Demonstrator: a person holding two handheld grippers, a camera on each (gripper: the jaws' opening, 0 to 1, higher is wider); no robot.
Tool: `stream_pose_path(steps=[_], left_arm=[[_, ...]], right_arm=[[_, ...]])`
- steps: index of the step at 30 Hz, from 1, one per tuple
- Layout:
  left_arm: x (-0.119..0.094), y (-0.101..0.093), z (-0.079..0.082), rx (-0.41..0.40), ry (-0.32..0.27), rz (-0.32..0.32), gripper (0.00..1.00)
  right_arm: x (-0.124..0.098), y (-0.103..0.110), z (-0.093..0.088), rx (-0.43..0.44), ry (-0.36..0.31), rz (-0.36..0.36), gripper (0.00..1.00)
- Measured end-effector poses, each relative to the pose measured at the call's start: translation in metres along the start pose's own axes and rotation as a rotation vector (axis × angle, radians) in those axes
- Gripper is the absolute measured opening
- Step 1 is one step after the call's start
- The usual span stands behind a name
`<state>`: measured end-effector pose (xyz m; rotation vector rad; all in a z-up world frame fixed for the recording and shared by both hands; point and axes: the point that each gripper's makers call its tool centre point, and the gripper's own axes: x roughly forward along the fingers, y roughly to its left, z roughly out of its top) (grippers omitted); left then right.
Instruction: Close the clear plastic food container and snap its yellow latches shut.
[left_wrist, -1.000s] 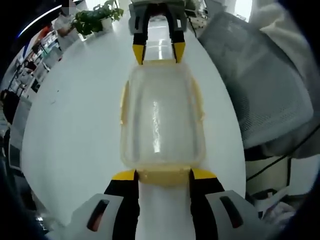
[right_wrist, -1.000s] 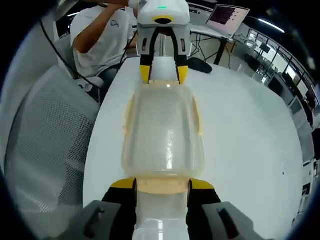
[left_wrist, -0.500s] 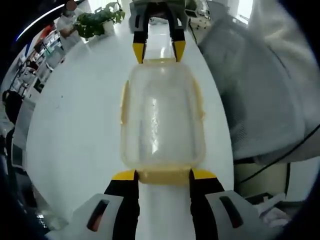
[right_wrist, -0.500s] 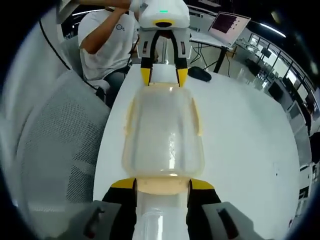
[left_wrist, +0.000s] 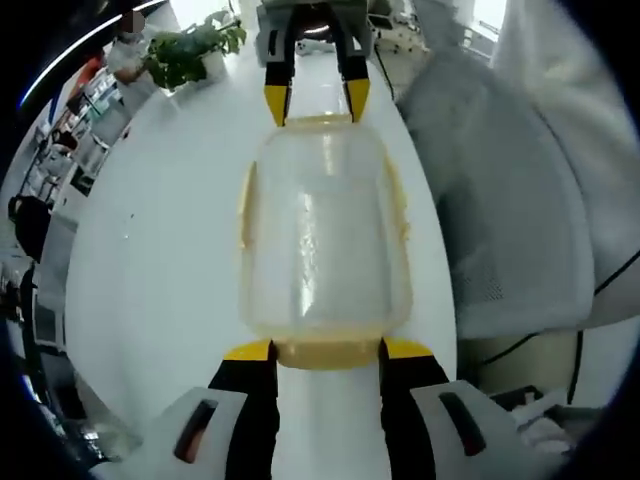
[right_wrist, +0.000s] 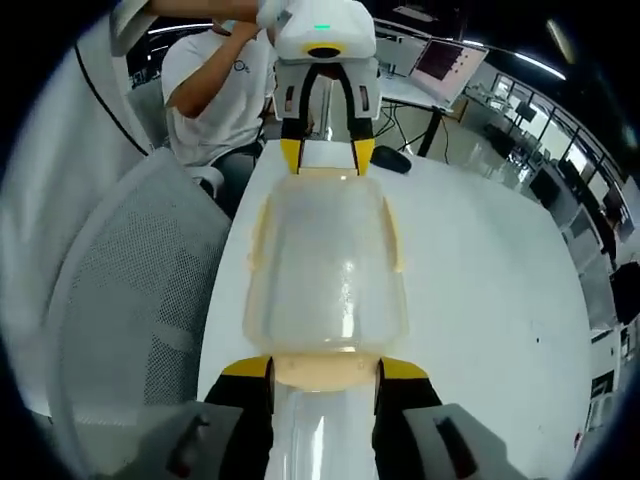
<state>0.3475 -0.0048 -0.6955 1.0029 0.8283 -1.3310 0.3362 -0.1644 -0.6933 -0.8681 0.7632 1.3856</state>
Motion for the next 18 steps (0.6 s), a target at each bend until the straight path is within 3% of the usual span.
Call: stream_pose_path(steps=[18], left_arm=[[0.012, 0.01, 0.058, 0.029, 0.007, 0.008, 0.37]], right_arm=[[-0.042, -0.001, -0.043, 0.019, -0.007, -0.027, 0.37]])
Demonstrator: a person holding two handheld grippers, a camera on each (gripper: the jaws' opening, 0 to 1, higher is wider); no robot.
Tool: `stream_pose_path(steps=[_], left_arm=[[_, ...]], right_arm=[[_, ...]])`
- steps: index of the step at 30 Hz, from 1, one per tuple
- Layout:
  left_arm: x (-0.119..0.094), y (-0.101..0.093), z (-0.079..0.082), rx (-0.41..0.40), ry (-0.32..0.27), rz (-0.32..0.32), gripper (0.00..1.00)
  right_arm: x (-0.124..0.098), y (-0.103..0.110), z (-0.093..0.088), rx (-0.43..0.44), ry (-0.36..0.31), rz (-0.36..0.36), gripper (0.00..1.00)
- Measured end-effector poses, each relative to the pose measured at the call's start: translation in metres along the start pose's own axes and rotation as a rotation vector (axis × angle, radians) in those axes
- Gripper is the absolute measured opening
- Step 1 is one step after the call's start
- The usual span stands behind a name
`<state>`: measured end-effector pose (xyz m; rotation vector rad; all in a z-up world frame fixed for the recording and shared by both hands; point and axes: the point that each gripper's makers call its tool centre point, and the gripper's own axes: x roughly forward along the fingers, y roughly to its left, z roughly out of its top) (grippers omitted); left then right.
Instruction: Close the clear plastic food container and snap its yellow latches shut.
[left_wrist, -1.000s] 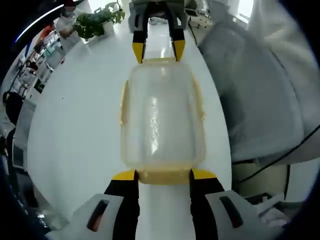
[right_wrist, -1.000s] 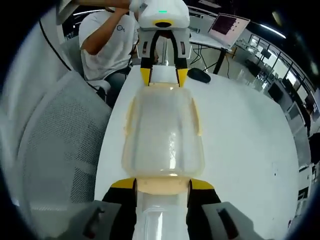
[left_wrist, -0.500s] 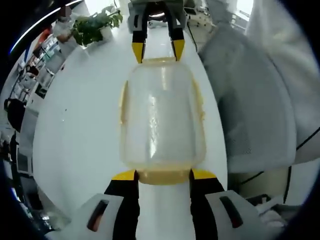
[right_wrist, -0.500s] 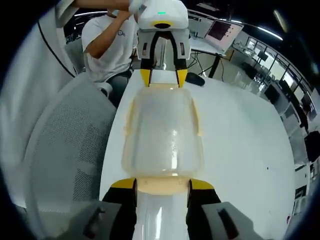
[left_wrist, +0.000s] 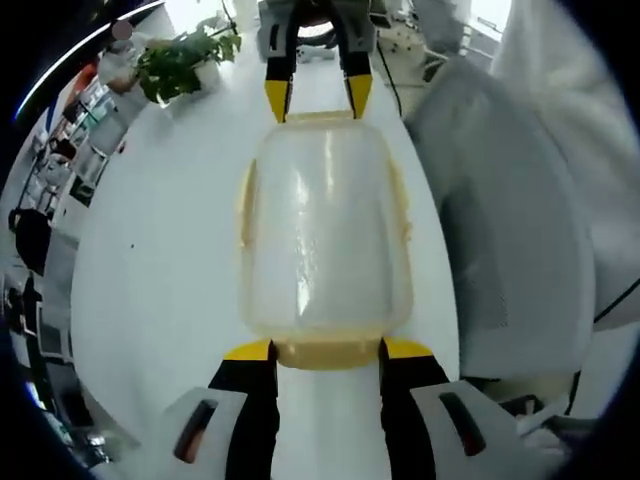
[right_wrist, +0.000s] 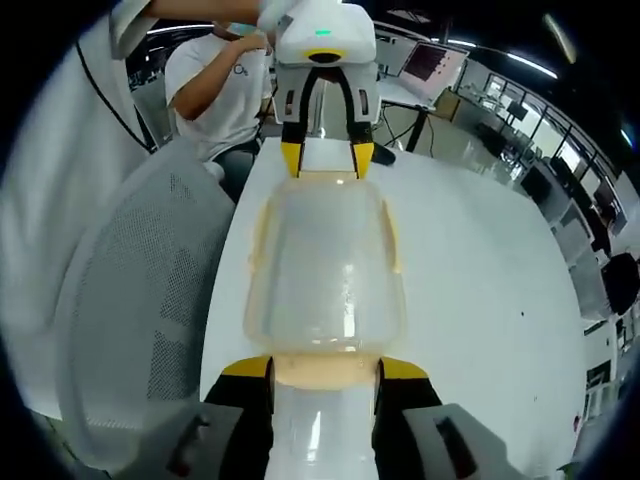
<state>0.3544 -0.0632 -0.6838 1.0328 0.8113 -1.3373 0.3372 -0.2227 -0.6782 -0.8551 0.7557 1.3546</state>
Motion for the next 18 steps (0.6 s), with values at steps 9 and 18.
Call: stream_pose_path(steps=[9, 18], left_arm=[[0.015, 0.004, 0.024, 0.002, -0.003, -0.008, 0.37], [0.027, 0.007, 0.046, 0.002, -0.014, -0.025, 0.37]], right_arm=[[-0.013, -0.002, -0.025, 0.011, 0.007, -0.003, 0.37], [-0.022, -0.004, -0.048, 0.017, 0.018, -0.004, 0.37]])
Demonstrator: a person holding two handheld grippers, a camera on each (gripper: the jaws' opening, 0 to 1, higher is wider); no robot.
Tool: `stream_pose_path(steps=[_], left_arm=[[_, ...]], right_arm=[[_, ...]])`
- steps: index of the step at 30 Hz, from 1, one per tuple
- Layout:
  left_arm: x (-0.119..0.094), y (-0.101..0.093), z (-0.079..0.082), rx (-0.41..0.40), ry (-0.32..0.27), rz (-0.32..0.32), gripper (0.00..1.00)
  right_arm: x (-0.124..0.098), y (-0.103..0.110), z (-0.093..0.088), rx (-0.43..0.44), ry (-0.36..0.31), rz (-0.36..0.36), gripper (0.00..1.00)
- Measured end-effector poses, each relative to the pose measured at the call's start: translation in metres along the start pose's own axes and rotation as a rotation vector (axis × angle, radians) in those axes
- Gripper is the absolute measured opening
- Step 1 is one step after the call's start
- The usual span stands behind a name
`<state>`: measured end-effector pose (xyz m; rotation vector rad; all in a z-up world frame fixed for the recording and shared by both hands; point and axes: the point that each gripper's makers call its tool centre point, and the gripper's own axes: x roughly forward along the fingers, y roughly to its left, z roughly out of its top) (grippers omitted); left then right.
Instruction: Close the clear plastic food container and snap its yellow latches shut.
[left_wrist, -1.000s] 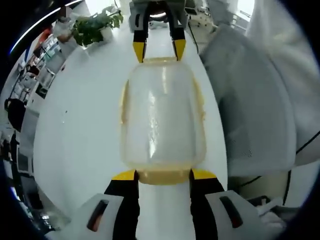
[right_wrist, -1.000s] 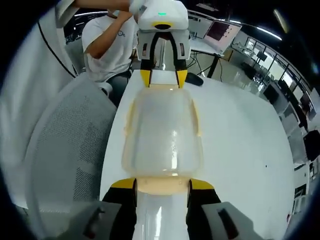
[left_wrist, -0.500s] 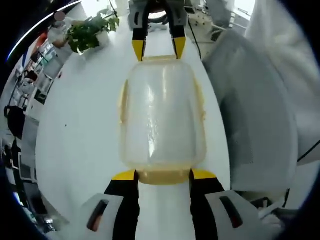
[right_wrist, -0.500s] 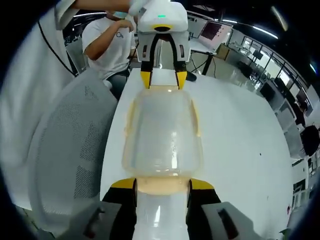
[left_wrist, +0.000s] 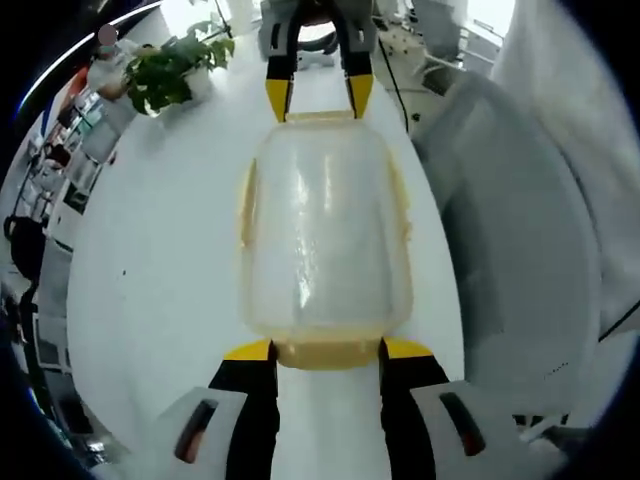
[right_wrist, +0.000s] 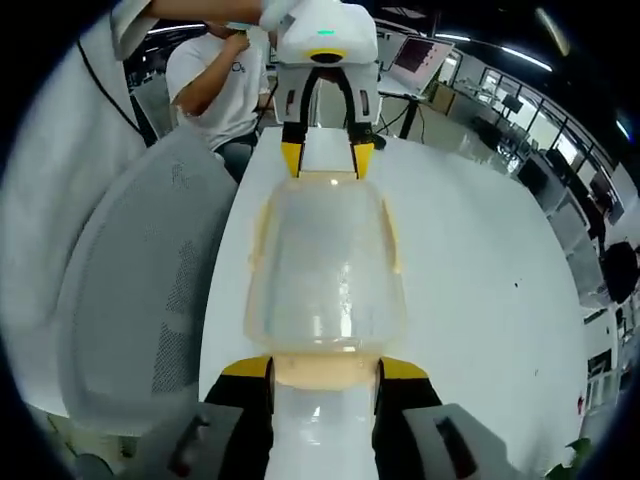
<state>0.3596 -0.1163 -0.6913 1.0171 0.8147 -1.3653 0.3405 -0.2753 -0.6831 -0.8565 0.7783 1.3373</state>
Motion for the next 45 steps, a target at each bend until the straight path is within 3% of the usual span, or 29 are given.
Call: stream_pose_path(steps=[33, 45], left_arm=[[0.05, 0.015, 0.053, 0.004, -0.006, -0.024, 0.37], [0.064, 0.016, 0.058, -0.006, -0.003, -0.04, 0.37]], right_arm=[[-0.006, -0.011, -0.075, 0.032, 0.017, 0.019, 0.37], [-0.003, -0.012, -0.089, 0.032, 0.023, 0.033, 0.37]])
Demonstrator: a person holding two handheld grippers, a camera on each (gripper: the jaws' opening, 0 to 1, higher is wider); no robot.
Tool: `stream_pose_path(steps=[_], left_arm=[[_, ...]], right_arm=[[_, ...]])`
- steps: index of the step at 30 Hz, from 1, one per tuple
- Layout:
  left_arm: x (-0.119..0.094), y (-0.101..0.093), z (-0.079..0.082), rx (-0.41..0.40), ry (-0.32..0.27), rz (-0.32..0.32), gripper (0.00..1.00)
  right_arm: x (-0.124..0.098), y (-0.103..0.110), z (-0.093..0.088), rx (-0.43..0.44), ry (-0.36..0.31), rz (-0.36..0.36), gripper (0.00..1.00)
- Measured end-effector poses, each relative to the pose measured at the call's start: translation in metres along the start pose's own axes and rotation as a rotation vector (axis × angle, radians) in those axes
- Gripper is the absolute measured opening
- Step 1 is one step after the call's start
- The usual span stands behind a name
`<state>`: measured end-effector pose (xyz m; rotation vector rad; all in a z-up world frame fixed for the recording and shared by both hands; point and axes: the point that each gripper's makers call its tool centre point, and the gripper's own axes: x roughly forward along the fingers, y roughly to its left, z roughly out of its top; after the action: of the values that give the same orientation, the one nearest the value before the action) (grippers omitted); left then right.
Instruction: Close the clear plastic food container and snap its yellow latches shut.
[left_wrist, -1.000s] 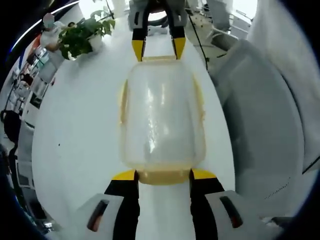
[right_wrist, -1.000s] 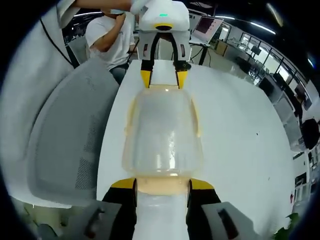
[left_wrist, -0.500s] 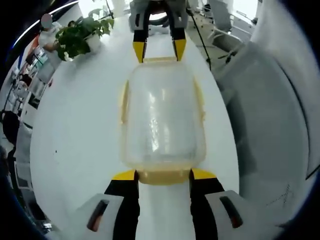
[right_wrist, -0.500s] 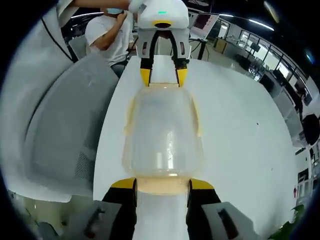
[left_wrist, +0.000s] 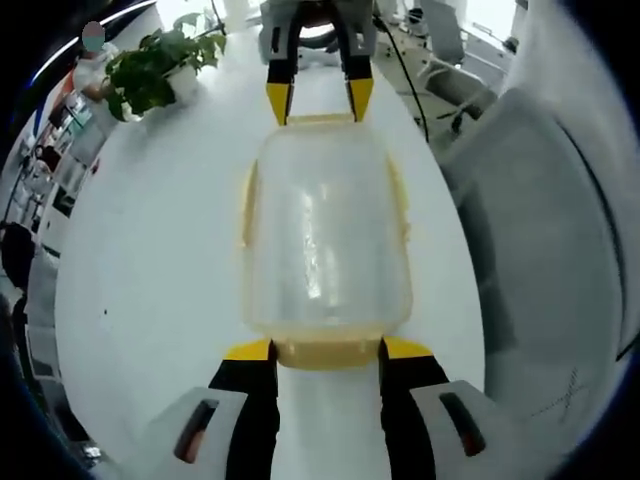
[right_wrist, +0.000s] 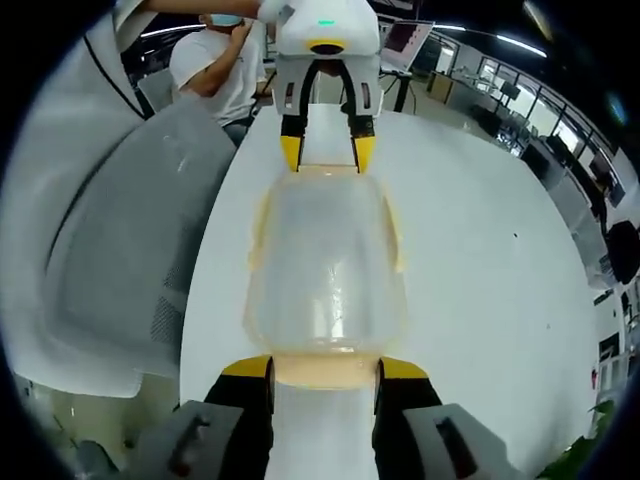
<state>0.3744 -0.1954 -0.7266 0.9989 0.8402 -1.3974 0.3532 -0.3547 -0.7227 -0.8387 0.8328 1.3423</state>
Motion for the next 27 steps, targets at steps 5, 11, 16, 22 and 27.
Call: stream_pose_path(steps=[5, 11, 16, 22, 27], left_arm=[[0.004, -0.001, -0.001, 0.004, 0.008, -0.007, 0.37], [0.01, -0.002, -0.002, 0.001, 0.01, -0.011, 0.37], [0.014, -0.004, -0.003, 0.0, 0.012, -0.02, 0.37], [0.016, -0.002, -0.006, 0.001, 0.01, -0.017, 0.37], [0.016, -0.002, -0.006, -0.004, 0.01, -0.023, 0.37]], right_arm=[[0.003, 0.0, -0.003, -0.003, 0.009, 0.005, 0.37], [0.007, 0.001, -0.006, 0.004, 0.005, 0.013, 0.37], [0.011, 0.003, -0.009, -0.005, 0.012, 0.013, 0.37], [0.016, 0.001, -0.01, -0.004, 0.019, 0.017, 0.37], [0.018, 0.001, -0.011, -0.006, 0.025, 0.022, 0.37]])
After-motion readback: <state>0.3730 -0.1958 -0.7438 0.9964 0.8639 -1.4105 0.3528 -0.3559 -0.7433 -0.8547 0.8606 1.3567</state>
